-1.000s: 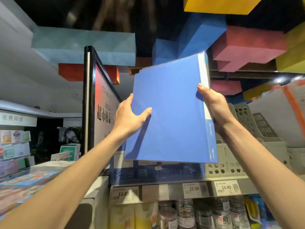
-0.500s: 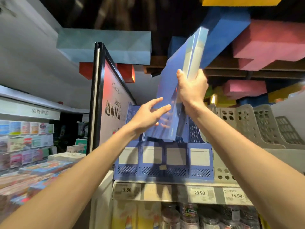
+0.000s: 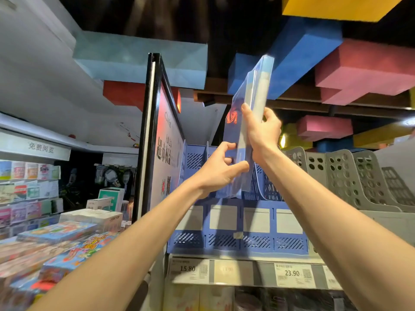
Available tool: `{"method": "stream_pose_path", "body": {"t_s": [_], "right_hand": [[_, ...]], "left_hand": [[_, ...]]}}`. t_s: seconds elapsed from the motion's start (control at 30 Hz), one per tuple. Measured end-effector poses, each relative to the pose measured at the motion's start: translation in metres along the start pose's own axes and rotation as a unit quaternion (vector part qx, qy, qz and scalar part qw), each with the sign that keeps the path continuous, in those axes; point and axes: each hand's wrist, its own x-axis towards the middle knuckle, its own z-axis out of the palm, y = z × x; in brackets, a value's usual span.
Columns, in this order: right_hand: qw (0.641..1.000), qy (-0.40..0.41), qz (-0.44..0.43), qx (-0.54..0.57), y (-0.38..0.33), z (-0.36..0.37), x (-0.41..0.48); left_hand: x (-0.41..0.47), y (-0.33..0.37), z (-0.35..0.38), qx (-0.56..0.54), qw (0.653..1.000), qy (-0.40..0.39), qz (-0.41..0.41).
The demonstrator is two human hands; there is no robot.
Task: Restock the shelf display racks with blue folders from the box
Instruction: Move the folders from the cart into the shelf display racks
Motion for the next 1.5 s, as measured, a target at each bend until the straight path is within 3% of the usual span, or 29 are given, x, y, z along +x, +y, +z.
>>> {"method": "stream_pose_path", "body": {"t_s": [0.23, 0.37, 0.93, 1.07, 1.5], "right_hand": [[0.992, -0.115, 0.023, 0.054, 0.021, -0.004, -0.003], [0.988, -0.135, 0.026, 0.069, 0.025, -0.01, 0.004], [0.992, -0.058, 0.032, 0.109, 0.01, -0.049, 0.054], [0.99, -0.053, 0.037, 0.129, 0.011, -0.061, 0.061], [0.995, 0.013, -0.097, 0.017, -0.01, -0.103, 0.075]], "left_hand": [[0.002, -0.018, 0.006, -0.015, 0.999, 0.022, 0.029], [0.002, -0.03, 0.005, -0.032, 0.998, 0.055, 0.028], [0.029, -0.048, -0.006, 0.076, 0.992, -0.075, -0.069], [0.031, -0.044, -0.002, 0.087, 0.99, -0.071, -0.081], [0.019, -0.046, 0.009, 0.195, 0.974, -0.073, -0.086]]}}
